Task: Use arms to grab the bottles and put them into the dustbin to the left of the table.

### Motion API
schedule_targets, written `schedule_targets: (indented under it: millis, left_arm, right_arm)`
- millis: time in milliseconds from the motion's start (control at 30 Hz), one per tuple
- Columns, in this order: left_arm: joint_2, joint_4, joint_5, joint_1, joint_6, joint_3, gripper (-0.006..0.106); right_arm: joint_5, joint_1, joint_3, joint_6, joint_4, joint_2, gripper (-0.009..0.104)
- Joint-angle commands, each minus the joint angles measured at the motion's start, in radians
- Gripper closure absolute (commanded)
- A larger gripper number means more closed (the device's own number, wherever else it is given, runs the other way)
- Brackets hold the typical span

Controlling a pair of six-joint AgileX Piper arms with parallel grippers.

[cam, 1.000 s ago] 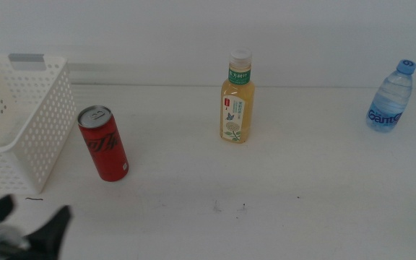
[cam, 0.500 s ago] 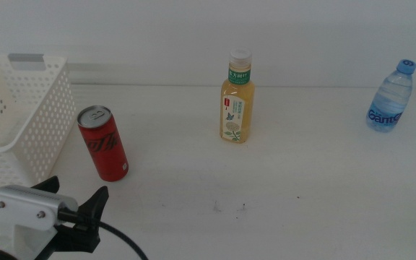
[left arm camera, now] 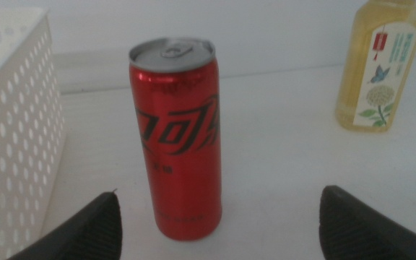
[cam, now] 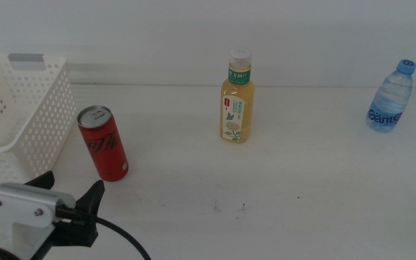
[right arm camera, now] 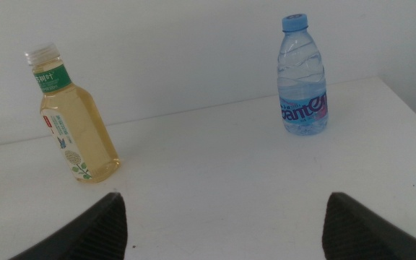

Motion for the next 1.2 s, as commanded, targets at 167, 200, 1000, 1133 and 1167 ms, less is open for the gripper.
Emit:
schedule_targets:
  millis: [167,200,1000,1133,1167]
  left_arm:
    - [0.0,0.011,-0.065,-0.003,0.007,0.001,0.007]
    - [0.0,0.019,-0.063,-0.003,0.036,0.001,0.007]
    - [0.387,-0.081,-0.138,-0.003,0.015,-0.199,0.007]
    - [0.427,-0.088,-0.122,-0.003,0.024,-0.256,0.007]
    - [0.436,-0.099,-0.114,-0.003,0.024,-0.273,0.007]
  right_arm:
    - [-0.011,-0.005,0.003,-0.001,-0.015,-0.005,0.009]
    - [-0.011,-0.005,0.003,-0.001,-0.015,-0.005,0.009]
    - [-0.011,-0.005,0.003,-0.001,-0.015,-0.005,0.009]
    - [-0.011,-0.005,0.003,-0.001,-0.015,-0.005,0.009]
    - [-0.011,-0.005,0.003,-0.001,-0.015,-0.005,0.009]
